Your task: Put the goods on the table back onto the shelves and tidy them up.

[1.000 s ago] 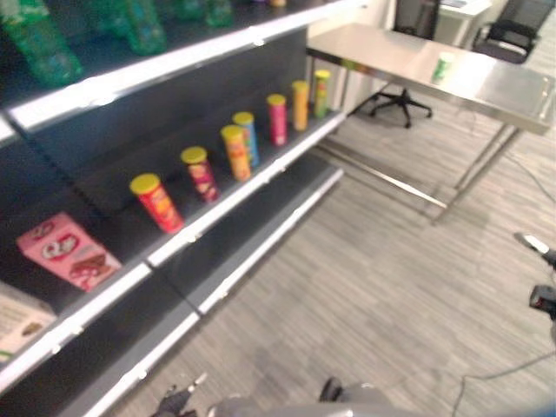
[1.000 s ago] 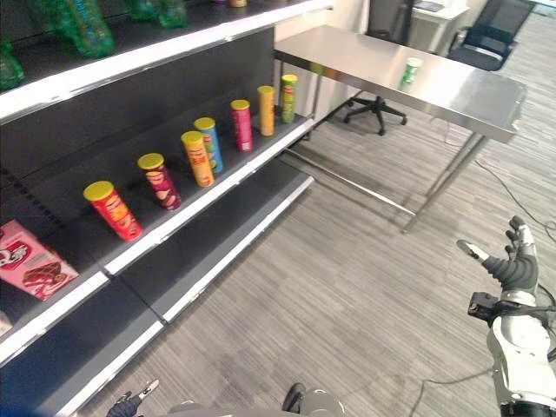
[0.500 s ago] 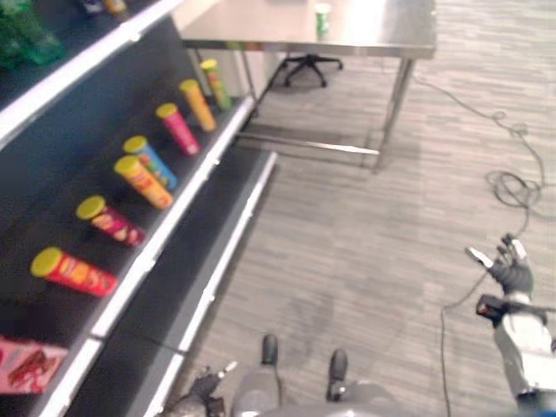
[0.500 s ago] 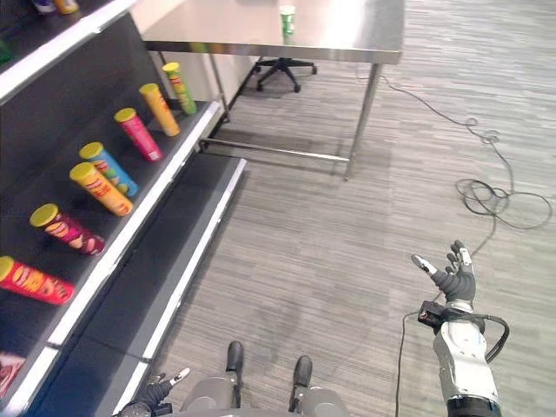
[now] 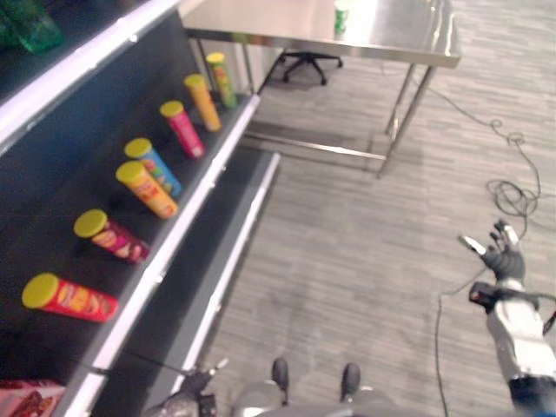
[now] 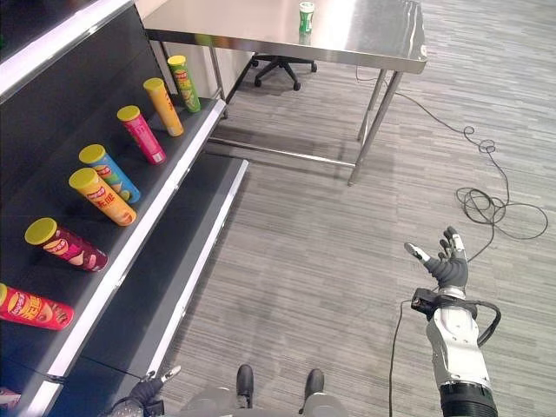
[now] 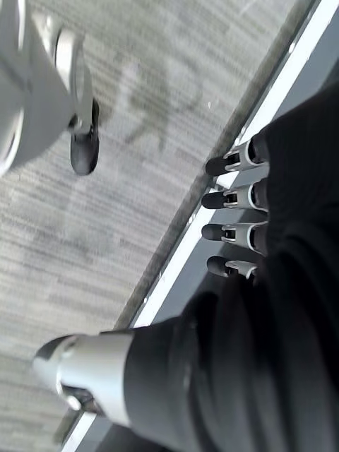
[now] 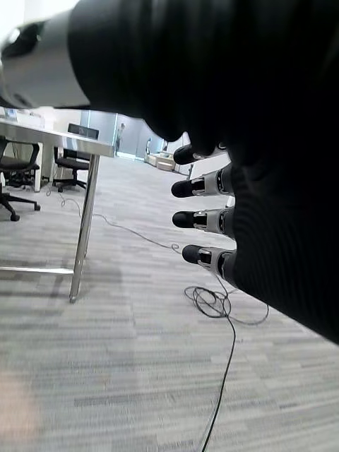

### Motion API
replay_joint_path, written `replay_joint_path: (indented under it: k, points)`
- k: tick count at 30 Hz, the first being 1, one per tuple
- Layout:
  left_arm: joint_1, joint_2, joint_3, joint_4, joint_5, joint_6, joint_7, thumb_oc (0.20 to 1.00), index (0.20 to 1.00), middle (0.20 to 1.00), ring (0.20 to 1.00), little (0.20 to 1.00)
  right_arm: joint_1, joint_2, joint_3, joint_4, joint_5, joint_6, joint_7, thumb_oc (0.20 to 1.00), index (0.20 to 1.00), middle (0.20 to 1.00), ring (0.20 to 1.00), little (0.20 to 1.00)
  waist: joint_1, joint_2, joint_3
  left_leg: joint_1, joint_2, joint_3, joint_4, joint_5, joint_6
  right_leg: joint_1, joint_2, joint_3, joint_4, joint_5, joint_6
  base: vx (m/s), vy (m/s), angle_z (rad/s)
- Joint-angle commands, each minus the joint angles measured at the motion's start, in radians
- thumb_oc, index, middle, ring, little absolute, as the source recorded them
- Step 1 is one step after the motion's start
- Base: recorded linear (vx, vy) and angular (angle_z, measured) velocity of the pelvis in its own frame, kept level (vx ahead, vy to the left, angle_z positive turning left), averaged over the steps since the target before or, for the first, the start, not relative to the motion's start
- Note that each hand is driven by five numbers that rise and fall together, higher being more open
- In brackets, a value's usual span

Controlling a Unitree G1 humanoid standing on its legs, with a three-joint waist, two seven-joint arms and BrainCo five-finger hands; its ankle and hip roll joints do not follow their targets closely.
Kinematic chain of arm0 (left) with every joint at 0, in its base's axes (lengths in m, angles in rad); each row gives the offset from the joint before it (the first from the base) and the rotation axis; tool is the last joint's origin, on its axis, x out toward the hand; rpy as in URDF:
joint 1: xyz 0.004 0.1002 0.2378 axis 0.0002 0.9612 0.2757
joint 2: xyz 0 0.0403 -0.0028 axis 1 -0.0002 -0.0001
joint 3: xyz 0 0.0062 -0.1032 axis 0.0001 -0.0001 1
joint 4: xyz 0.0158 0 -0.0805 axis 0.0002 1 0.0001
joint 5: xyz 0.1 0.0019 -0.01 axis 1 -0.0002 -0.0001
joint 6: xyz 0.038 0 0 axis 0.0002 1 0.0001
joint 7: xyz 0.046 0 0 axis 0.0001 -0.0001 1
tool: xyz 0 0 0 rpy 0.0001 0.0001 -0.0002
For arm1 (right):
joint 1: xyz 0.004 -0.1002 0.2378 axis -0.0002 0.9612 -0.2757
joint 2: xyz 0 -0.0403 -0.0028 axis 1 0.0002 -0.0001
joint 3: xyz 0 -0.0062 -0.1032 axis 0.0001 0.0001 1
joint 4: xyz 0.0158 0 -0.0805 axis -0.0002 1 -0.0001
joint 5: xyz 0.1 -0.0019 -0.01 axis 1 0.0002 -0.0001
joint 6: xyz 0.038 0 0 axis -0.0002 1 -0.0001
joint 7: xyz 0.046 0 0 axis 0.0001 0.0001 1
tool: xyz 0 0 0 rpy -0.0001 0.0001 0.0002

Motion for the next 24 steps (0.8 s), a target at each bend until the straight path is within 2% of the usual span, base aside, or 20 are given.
replay_joint_path:
  k: [1, 2, 4, 9, 14, 17, 19, 20, 21, 22, 23, 24]
  points:
    - [-0.019, 0.037, 0.019, 0.044, 0.034, -0.009, 0.019, 1.000, 1.000, 1.000, 1.000, 1.000, -0.046, -0.057, -0.016, -0.042, -0.026, -0.054, -0.022, 1.000, 1.000, 1.000, 1.000, 1.000, 0.030, -0.029, -0.043, -0.042, 0.038, -0.013, 0.016, 0.014, -0.051, 0.010, -0.119, 0.007, 0.125, -0.056, 0.136, 0.02, 0.034, -0.02]
    - [-0.003, 0.033, 0.049, 0.003, 0.007, 0.021, 0.009, 1.000, 1.000, 1.000, 1.000, 1.000, 0.081, 0.074, -0.043, 0.132, 0.050, -0.024, -0.004, 1.000, 1.000, 1.000, 1.000, 1.000, 0.020, -0.016, -0.068, -0.033, 0.069, 0.006, 0.059, -0.017, -0.073, 0.014, -0.069, -0.060, 0.055, -0.063, 0.104, 0.02, -0.014, 0.03]
    - [0.012, 0.019, 0.038, 0.048, 0.060, 0.029, -0.005, 1.000, 1.000, 1.000, 1.000, 1.000, 0.094, 0.058, -0.057, 0.104, 0.029, -0.024, -0.004, 1.000, 1.000, 1.000, 1.000, 1.000, 0.017, -0.015, -0.076, -0.027, 0.075, 0.007, 0.052, -0.012, -0.077, 0.025, -0.061, -0.065, 0.043, -0.062, 0.100, 0.01, -0.045, 0.08]
    - [0.023, 0.000, 0.023, 0.037, 0.083, 0.024, -0.020, 1.000, 1.000, 1.000, 1.000, 1.000, 0.117, 0.035, -0.069, 0.045, -0.008, -0.028, 0.004, 1.000, 1.000, 1.000, 1.000, 1.000, 0.011, -0.009, -0.079, -0.022, 0.087, 0.002, 0.045, 0.000, -0.087, 0.034, -0.053, -0.079, 0.037, -0.063, 0.092, -0.01, -0.035, 0.05]
    - [-0.029, 0.019, -0.032, -0.105, 0.037, 0.002, -0.023, 1.000, 1.000, 1.000, 1.000, 1.000, 0.088, 0.019, -0.040, 0.053, 0.014, -0.043, 0.021, 1.000, 1.000, 1.000, 1.000, 1.000, 0.002, -0.006, -0.077, -0.015, 0.103, -0.004, 0.035, 0.016, -0.103, 0.045, -0.040, -0.089, 0.028, -0.068, 0.084, -0.01, -0.050, 0.07]
    - [-0.049, 0.035, -0.024, -0.162, -0.008, -0.003, -0.014, 1.000, 1.000, 1.000, 1.000, 1.000, 0.077, 0.011, -0.029, 0.049, 0.009, -0.037, 0.022, 1.000, 1.000, 1.000, 1.000, 1.000, -0.003, -0.006, -0.071, -0.018, 0.117, -0.001, 0.047, 0.016, -0.113, 0.041, -0.036, -0.093, 0.036, -0.072, 0.079, -0.01, -0.093, 0.03]
    - [-0.055, 0.044, -0.023, -0.187, -0.021, -0.006, -0.010, 1.000, 1.000, 1.000, 1.000, 1.000, 0.077, 0.008, -0.026, 0.043, 0.006, -0.036, 0.027, 1.000, 1.000, 1.000, 1.000, 1.000, -0.006, -0.007, -0.061, -0.033, 0.129, -0.008, 0.097, 0.004, -0.117, 0.041, -0.028, -0.089, 0.042, -0.082, 0.068, -0.01, -0.100, -0.03]
    - [-0.058, 0.048, -0.025, -0.195, -0.020, -0.006, -0.012, 1.000, 1.000, 1.000, 1.000, 1.000, 0.073, 0.005, -0.024, 0.036, 0.009, -0.039, 0.027, 1.000, 1.000, 1.000, 1.000, 1.000, -0.008, -0.012, -0.046, -0.054, 0.136, -0.015, 0.170, -0.013, -0.120, 0.039, -0.024, -0.085, 0.049, -0.088, 0.058, -0.03, -0.138, -0.03]
    - [-0.051, 0.049, -0.029, -0.191, -0.011, -0.003, -0.017, 1.000, 1.000, 1.000, 1.000, 1.000, 0.075, 0.008, -0.027, 0.012, 0.028, -0.048, 0.031, 1.000, 1.000, 1.000, 1.000, 1.000, -0.005, -0.016, -0.021, -0.095, 0.146, -0.024, 0.272, 0.007, -0.122, 0.048, -0.009, -0.077, 0.050, -0.105, 0.039, -0.04, -0.141, -0.04]
    - [-0.051, 0.049, -0.030, -0.191, -0.011, -0.003, -0.017, 1.000, 1.000, 1.000, 1.000, 1.000, 0.075, 0.009, -0.029, 0.010, 0.028, -0.047, 0.031, 1.000, 1.000, 1.000, 1.000, 1.000, -0.007, -0.014, -0.019, -0.105, 0.150, -0.029, 0.292, -0.002, -0.123, 0.049, -0.005, -0.079, 0.051, -0.106, 0.037, 0.01, -0.176, 0.03]
    - [-0.041, 0.041, -0.030, -0.159, 0.001, 0.004, -0.022, 1.000, 1.000, 1.000, 1.000, 1.000, 0.081, 0.010, -0.035, -0.007, 0.046, -0.057, 0.035, 1.000, 1.000, 1.000, 1.000, 1.000, 0.009, -0.021, 0.015, -0.185, 0.134, -0.073, 0.435, 0.057, -0.127, 0.074, 0.005, -0.070, 0.045, -0.117, 0.018, 0.02, -0.094, 0.05]
    - [-0.043, 0.041, -0.031, -0.158, 0.001, 0.003, -0.023, 1.000, 1.000, 1.000, 1.000, 1.000, 0.082, 0.011, -0.036, -0.008, 0.047, -0.056, 0.035, 1.000, 1.000, 1.000, 1.000, 1.000, 0.006, -0.020, 0.015, -0.191, 0.135, -0.077, 0.444, 0.053, -0.127, 0.074, 0.006, -0.073, 0.045, -0.117, 0.017, 0.12, -0.122, 0.07]
